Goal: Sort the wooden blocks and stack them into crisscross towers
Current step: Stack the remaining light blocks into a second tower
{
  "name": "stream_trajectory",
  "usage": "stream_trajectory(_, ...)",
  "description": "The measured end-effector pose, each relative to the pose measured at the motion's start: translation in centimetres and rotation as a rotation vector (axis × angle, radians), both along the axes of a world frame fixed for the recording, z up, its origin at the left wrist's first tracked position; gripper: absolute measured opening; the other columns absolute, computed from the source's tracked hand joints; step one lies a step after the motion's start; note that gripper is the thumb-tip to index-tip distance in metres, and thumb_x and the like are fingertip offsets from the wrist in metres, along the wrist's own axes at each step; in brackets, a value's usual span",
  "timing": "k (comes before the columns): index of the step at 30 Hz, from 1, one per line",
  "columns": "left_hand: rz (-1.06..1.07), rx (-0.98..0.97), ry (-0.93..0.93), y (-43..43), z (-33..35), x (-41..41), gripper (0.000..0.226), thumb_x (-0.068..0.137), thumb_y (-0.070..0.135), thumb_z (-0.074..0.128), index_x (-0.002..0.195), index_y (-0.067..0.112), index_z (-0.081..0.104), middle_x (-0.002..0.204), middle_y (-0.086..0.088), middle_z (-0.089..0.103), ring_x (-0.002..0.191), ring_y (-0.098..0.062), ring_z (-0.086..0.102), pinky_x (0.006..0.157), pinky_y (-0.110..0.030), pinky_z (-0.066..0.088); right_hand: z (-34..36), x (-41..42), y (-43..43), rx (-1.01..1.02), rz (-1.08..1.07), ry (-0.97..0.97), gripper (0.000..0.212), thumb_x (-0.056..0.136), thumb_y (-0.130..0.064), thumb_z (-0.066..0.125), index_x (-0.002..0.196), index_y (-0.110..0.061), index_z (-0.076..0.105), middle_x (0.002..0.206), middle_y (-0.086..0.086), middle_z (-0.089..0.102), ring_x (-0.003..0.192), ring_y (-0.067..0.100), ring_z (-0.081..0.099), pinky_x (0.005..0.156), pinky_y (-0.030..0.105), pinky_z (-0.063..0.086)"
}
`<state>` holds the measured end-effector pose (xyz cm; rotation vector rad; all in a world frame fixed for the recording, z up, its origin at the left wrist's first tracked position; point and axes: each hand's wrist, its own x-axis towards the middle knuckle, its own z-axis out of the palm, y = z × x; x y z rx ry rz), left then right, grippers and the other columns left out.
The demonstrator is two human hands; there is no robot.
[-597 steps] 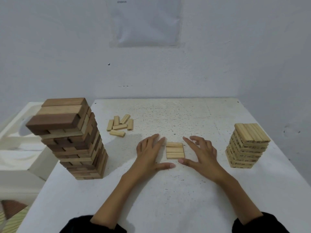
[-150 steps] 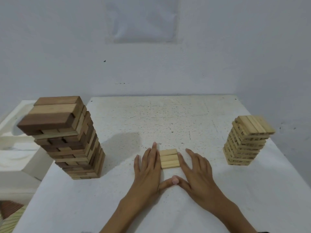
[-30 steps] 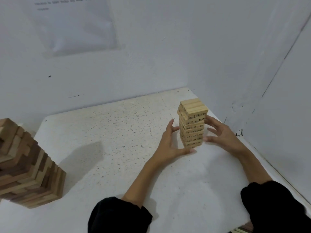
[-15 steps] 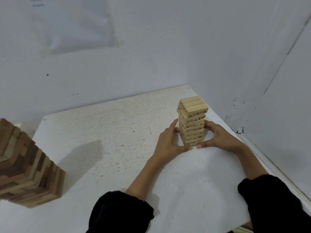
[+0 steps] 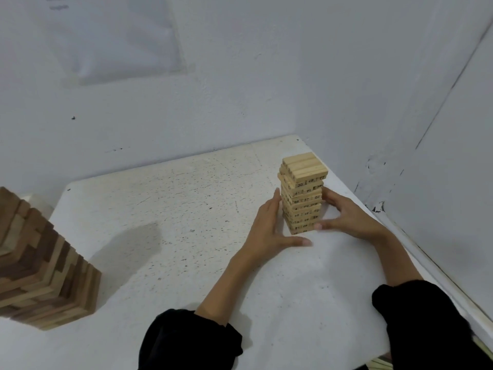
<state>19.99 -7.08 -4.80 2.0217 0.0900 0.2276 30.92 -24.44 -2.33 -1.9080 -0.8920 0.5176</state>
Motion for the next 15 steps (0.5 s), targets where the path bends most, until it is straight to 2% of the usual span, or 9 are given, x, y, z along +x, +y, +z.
stream_trajectory(2, 0.048, -0.134, 0.027, -0.8, 1.3, -1.3, 0.106, 0.069, 0.062, 0.069, 0.151, 0.028, 0.011, 0.155, 0.007, 0.021, 0.142, -0.012, 0.019, 0.113, -0.03, 0.024, -0.1, -0.4, -0.3, 0.103, -0.014, 0.098, 0.1, 0.063, -0.077, 0.061, 0.145, -0.032, 0.029, 0.145, -0.016, 0.04, 0.134, 0.001, 0.033, 0.109, 0.033, 0.03)
stream_trajectory(4, 0.106, -0.358, 0.039, -1.7, 2.0, -2.0, 0.079, 0.09, 0.06, 0.042, 0.152, 0.026, 0.006, 0.158, 0.01, 0.007, 0.144, -0.008, 0.009, 0.109, -0.016, 0.019, -0.2, -1.1, -0.2, 0.219, -0.064, 0.226, 0.105, 0.065, -0.086, 0.046, 0.147, -0.026, 0.023, 0.149, -0.011, 0.034, 0.137, 0.004, 0.03, 0.115, 0.035, 0.023)
stream_trajectory(6, 0.186, -0.528, 0.065, -1.8, 1.9, -2.1, 0.057, 0.098, 0.052, 0.015, 0.15, 0.029, 0.008, 0.159, 0.009, 0.004, 0.145, -0.009, 0.006, 0.114, -0.026, 0.011, -0.3, -1.9, 0.6, 0.293, -0.131, 0.361, 0.119, 0.057, -0.092, 0.043, 0.149, -0.02, 0.02, 0.152, -0.008, 0.03, 0.138, 0.005, 0.028, 0.118, 0.036, 0.016)
stream_trajectory(8, 0.223, -0.655, 0.046, -2.2, 1.4, -1.5, 0.044, 0.103, 0.038, 0.015, 0.147, 0.034, 0.009, 0.159, 0.003, 0.008, 0.146, -0.014, 0.008, 0.117, -0.034, 0.009, -0.3, -2.9, 1.5, 0.319, -0.172, 0.454, 0.122, 0.055, -0.094, 0.04, 0.148, -0.018, 0.021, 0.153, -0.004, 0.028, 0.139, 0.009, 0.027, 0.118, 0.036, 0.014)
stream_trajectory(9, 0.246, -0.629, 0.041, -2.4, 1.2, -1.3, 0.048, 0.103, 0.039, 0.019, 0.149, 0.031, 0.009, 0.159, 0.001, 0.011, 0.146, -0.015, 0.011, 0.119, -0.036, 0.01, -0.4, -3.4, 1.9, 0.341, -0.174, 0.473, 0.106, 0.065, -0.089, 0.032, 0.146, -0.02, 0.027, 0.151, -0.003, 0.033, 0.138, 0.009, 0.03, 0.117, 0.034, 0.018)
stream_trajectory(11, 0.17, -0.745, 0.064, -3.2, 1.5, -1.0, 0.072, 0.093, 0.063, 0.026, 0.152, 0.024, 0.01, 0.158, 0.001, 0.016, 0.145, -0.013, 0.016, 0.119, -0.038, 0.011, -0.4, -4.5, 2.7, 0.367, -0.152, 0.484, 0.072, 0.082, -0.069, 0.011, 0.134, -0.028, 0.039, 0.139, -0.008, 0.049, 0.13, 0.005, 0.041, 0.111, 0.029, 0.027)
stream_trajectory(12, 0.12, -0.799, 0.054, -3.5, 1.3, -0.9, 0.081, 0.089, 0.069, 0.023, 0.152, 0.02, 0.011, 0.156, 0.0, 0.023, 0.143, -0.012, 0.023, 0.119, -0.036, 0.016, -0.6, -4.7, 2.9, 0.364, -0.16, 0.491, 0.066, 0.086, -0.062, 0.006, 0.13, -0.03, 0.042, 0.132, -0.013, 0.055, 0.127, 0.003, 0.044, 0.108, 0.027, 0.029)
stream_trajectory(14, 0.098, -0.781, 0.013, -4.1, 1.3, -0.5, 0.069, 0.096, 0.058, 0.007, 0.147, 0.016, 0.028, 0.145, 0.002, 0.044, 0.133, -0.006, 0.04, 0.109, -0.025, 0.032, -0.9, -4.7, 3.0, 0.37, -0.175, 0.492, 0.063, 0.09, -0.058, 0.003, 0.128, -0.031, 0.044, 0.127, -0.017, 0.058, 0.126, 0.0, 0.045, 0.107, 0.024, 0.028)
stream_trajectory(15, 0.072, -0.774, 0.008, -4.4, 1.4, -0.3, 0.064, 0.097, 0.052, 0.0, 0.14, 0.024, 0.038, 0.137, 0.008, 0.051, 0.127, -0.002, 0.046, 0.102, -0.018, 0.038, -1.0, -4.8, 3.0, 0.368, -0.18, 0.503, 0.063, 0.091, -0.058, 0.003, 0.13, -0.03, 0.043, 0.128, -0.016, 0.057, 0.127, 0.0, 0.044, 0.109, 0.024, 0.026)
